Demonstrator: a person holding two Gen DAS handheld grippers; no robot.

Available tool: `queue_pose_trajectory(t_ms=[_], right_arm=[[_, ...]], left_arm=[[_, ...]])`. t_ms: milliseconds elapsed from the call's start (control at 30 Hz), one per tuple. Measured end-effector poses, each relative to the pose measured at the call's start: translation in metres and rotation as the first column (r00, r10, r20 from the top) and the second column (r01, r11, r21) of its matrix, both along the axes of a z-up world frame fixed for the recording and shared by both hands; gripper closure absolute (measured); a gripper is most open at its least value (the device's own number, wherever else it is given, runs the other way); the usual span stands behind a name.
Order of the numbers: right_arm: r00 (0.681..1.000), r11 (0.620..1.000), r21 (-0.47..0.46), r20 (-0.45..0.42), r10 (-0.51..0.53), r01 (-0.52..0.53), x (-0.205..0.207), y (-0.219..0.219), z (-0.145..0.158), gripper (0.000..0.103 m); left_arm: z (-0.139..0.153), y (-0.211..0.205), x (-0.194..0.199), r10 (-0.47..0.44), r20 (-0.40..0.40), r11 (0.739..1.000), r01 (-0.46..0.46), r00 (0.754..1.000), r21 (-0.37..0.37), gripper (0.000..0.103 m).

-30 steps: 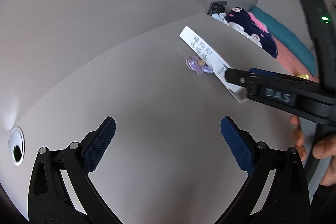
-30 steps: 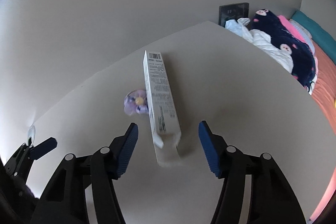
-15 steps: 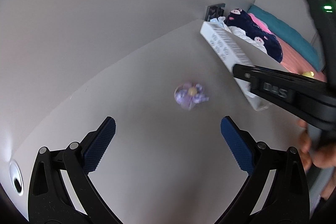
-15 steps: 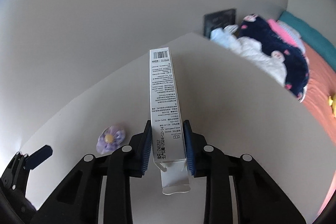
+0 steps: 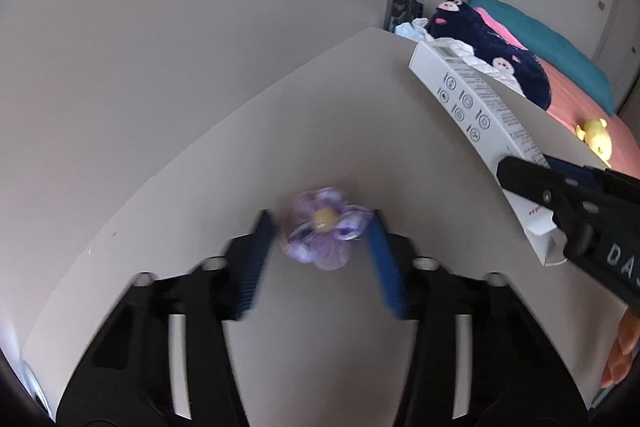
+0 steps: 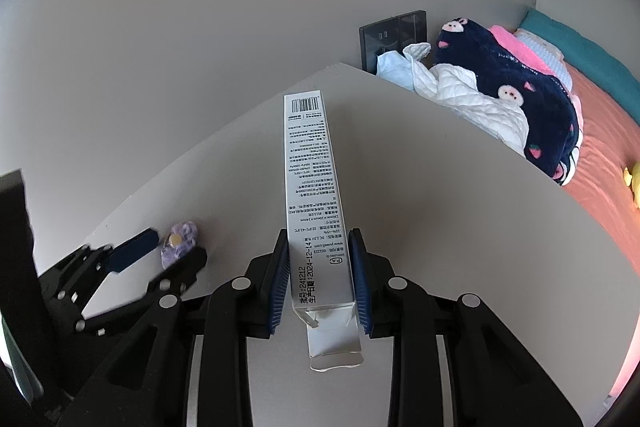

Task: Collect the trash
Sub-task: 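Grasp the purple flower toy with the left tool, then carry the box and flower toy over the trash bin and open both tools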

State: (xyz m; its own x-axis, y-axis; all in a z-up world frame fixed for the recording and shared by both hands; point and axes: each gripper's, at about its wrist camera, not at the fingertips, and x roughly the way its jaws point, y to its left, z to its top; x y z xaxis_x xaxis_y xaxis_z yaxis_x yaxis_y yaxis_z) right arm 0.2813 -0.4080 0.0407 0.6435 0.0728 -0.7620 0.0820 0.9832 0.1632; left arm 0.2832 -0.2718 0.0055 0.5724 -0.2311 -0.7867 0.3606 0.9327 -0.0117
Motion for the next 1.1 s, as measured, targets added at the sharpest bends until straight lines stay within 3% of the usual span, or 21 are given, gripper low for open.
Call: queue_pose_trajectory(t_ms=[67,167,567,833,1100], right_arm=[[1.000,1.000,0.003,0.001,0.001,-0.001,-0.001,-0.001,0.000,0.073],[1.000,1.000,0.007,0.005,-0.001,0.001,-0.009,-0.002,0.003,0.073],[0.998,0.998,0.033,0.028,-0.048,0.047,-0.090,-0.026,0.030,0.073],[0.994,0.995,0.048,0.057,-0.091,0.088,-0.190,-0.054,0.042,0.073],[0.977,0.981,0.067,0.101,-0.189,0.183,-0.310,-0.093,0.052,0.073]], left_arm=[[0.000,0.001,0.001,-0.012,0.005,1.000,0.012,1.000,0.011,0.080],[0.001,0.006,-0.005,-0.021,0.005,1.000,0.021,1.000,0.005,0.085],[0.034,0.011,-0.091,-0.052,0.028,0.998,0.052,0.998,-0.026,0.085],[0.064,-0.013,-0.178,-0.135,0.054,0.989,0.138,0.989,-0.060,0.085],[0.077,-0.059,-0.274,-0.261,0.084,0.960,0.267,0.962,-0.079,0.086]])
